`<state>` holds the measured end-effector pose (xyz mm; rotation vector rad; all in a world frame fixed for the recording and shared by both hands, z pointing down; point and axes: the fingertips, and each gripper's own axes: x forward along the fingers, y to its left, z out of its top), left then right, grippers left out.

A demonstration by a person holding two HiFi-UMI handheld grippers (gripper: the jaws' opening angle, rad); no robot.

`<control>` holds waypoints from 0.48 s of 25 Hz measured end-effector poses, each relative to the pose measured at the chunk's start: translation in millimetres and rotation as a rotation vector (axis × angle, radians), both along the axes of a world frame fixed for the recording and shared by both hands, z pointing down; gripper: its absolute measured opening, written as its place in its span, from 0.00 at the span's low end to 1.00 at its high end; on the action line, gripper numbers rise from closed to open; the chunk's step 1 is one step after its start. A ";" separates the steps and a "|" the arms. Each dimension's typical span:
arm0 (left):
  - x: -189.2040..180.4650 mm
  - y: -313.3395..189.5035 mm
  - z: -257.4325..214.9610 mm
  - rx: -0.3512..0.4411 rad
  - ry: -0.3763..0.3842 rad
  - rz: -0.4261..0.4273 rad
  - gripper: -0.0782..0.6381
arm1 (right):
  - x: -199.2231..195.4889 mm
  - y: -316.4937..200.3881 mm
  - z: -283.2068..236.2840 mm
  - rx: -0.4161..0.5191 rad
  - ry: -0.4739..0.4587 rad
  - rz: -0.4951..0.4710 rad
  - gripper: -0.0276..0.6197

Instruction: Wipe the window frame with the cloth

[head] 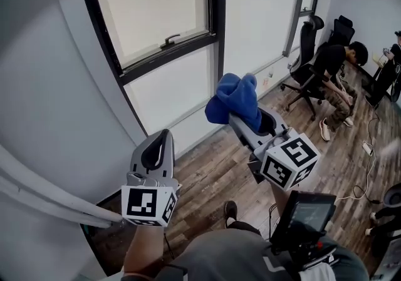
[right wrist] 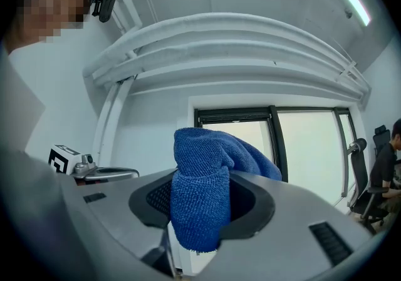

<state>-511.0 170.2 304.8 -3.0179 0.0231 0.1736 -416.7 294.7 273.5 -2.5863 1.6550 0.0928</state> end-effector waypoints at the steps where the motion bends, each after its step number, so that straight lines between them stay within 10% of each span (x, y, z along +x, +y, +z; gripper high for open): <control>1: 8.6 -1.2 -1.1 0.008 0.000 -0.005 0.12 | 8.5 -0.9 -0.4 0.011 0.000 -0.004 0.31; 12: 148.1 2.2 -20.6 0.018 -0.016 -0.015 0.12 | 142.2 1.2 -12.2 0.060 -0.006 -0.038 0.31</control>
